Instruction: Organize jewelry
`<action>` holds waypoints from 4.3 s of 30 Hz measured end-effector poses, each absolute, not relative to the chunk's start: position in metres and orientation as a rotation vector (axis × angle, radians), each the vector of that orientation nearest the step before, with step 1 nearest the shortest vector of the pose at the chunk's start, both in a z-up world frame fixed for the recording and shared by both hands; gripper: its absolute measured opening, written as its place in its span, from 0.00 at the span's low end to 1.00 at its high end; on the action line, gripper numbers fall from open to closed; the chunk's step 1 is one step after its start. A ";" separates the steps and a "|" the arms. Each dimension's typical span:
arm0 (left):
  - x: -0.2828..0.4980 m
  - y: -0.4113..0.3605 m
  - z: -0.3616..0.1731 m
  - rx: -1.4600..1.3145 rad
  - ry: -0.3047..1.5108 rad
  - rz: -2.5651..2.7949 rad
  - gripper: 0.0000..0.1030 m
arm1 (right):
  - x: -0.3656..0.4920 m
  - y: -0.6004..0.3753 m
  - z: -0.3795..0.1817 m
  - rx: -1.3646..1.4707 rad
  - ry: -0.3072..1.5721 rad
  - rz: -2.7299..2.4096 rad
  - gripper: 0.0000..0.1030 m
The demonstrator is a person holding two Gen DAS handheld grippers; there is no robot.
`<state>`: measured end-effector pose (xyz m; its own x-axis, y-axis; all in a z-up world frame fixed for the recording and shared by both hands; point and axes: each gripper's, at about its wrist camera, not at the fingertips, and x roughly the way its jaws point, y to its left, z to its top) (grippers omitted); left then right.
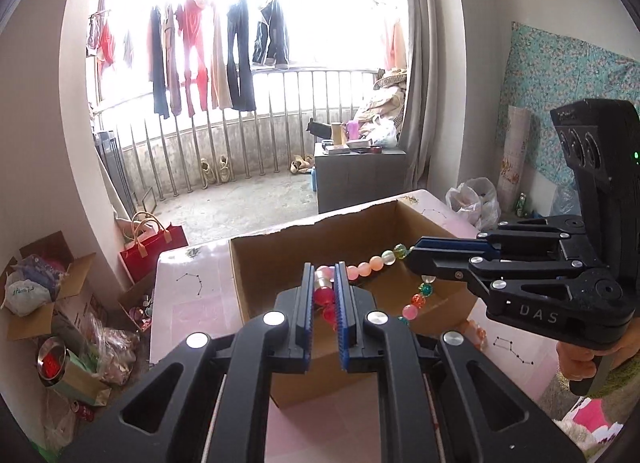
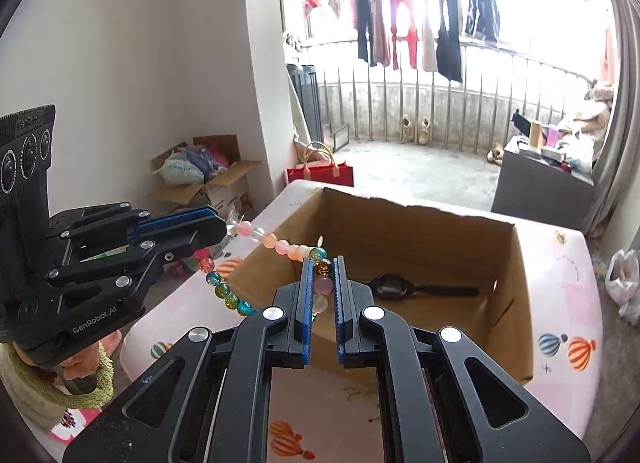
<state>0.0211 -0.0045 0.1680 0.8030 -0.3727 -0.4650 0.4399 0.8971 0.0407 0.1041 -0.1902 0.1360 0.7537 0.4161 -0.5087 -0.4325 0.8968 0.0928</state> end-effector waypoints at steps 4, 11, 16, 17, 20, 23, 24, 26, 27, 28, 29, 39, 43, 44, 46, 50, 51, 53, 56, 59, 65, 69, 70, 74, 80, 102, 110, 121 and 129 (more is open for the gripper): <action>0.069 -0.013 0.163 0.117 0.549 -0.473 0.09 | 0.151 -0.198 0.139 -0.013 0.619 0.461 0.07; 0.128 -0.023 0.113 0.149 0.782 -0.459 0.09 | 0.219 -0.187 0.088 0.062 0.913 0.520 0.07; 0.136 -0.028 0.088 0.219 0.881 -0.465 0.10 | 0.237 -0.176 0.050 0.113 1.126 0.566 0.07; 0.136 -0.028 0.087 0.230 0.893 -0.462 0.10 | 0.239 -0.176 0.045 0.136 1.159 0.571 0.08; 0.133 -0.028 0.084 0.251 0.903 -0.450 0.10 | 0.241 -0.177 0.035 0.185 1.232 0.591 0.11; 0.131 -0.024 0.087 0.233 0.895 -0.433 0.10 | 0.240 -0.184 0.034 0.211 1.228 0.590 0.11; 0.131 -0.021 0.089 0.224 0.888 -0.429 0.10 | 0.238 -0.186 0.036 0.220 1.221 0.590 0.11; 0.130 -0.017 0.095 0.212 0.872 -0.419 0.10 | 0.237 -0.193 0.040 0.237 1.201 0.592 0.12; 0.129 -0.016 0.099 0.208 0.863 -0.414 0.10 | 0.236 -0.196 0.043 0.241 1.188 0.593 0.13; 0.128 -0.014 0.102 0.203 0.850 -0.410 0.10 | 0.234 -0.199 0.046 0.245 1.171 0.589 0.13; 0.125 -0.012 0.106 0.195 0.837 -0.408 0.10 | 0.232 -0.203 0.050 0.249 1.152 0.585 0.15; 0.059 0.013 0.142 0.085 0.671 -0.439 0.24 | 0.163 -0.258 0.116 0.284 0.818 0.533 0.37; 0.029 0.018 0.139 0.076 0.656 -0.440 0.47 | 0.120 -0.271 0.130 0.247 0.715 0.481 0.58; 0.022 0.018 0.136 0.080 0.659 -0.434 0.49 | 0.109 -0.272 0.130 0.233 0.699 0.463 0.62; 0.013 0.017 0.126 0.088 0.673 -0.411 0.63 | 0.091 -0.272 0.125 0.207 0.685 0.430 0.68; 0.004 0.009 0.093 0.121 0.758 -0.363 0.74 | 0.065 -0.263 0.094 0.147 0.724 0.340 0.76; 0.004 0.006 0.082 0.128 0.790 -0.351 0.77 | 0.059 -0.261 0.083 0.135 0.744 0.310 0.76; 0.007 -0.001 0.060 0.154 0.858 -0.318 0.77 | 0.051 -0.260 0.060 0.138 0.803 0.269 0.77; 0.009 -0.010 0.029 0.161 0.934 -0.306 0.78 | 0.047 -0.254 0.019 0.106 0.901 0.191 0.77; 0.014 -0.024 0.002 0.168 1.013 -0.298 0.78 | 0.047 -0.246 -0.012 0.071 0.979 0.141 0.77; 0.016 -0.037 -0.012 0.173 1.004 -0.259 0.84 | 0.050 -0.241 -0.041 0.009 1.001 0.064 0.81; 0.018 -0.035 -0.016 0.148 1.010 -0.223 0.95 | 0.052 -0.238 -0.045 -0.013 0.985 0.061 0.92; 0.018 -0.034 -0.016 0.145 1.008 -0.221 0.95 | 0.053 -0.239 -0.045 -0.009 0.984 0.061 0.92; 0.017 -0.035 -0.018 0.138 0.997 -0.207 0.95 | 0.056 -0.241 -0.047 -0.002 0.974 0.054 0.92; 0.017 -0.040 -0.019 0.129 1.006 -0.188 0.95 | 0.060 -0.244 -0.050 0.010 0.961 0.026 0.92; 0.040 -0.038 -0.011 0.118 1.043 -0.153 0.96 | 0.066 -0.250 -0.048 0.019 0.983 0.008 0.92; 0.045 -0.036 -0.009 0.115 1.048 -0.148 0.96 | 0.070 -0.248 -0.048 0.020 0.998 0.005 0.92; 0.047 -0.036 -0.010 0.116 1.048 -0.148 0.96 | 0.072 -0.251 -0.047 0.020 0.999 0.004 0.92; 0.047 -0.036 -0.010 0.115 1.040 -0.147 0.96 | 0.074 -0.251 -0.048 0.024 0.993 -0.002 0.92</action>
<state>0.0466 -0.0360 -0.0097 0.4977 -0.0664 -0.8648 0.1751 0.9842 0.0251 0.0739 -0.2512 -0.0479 0.5464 0.0096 -0.8375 0.0124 0.9997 0.0195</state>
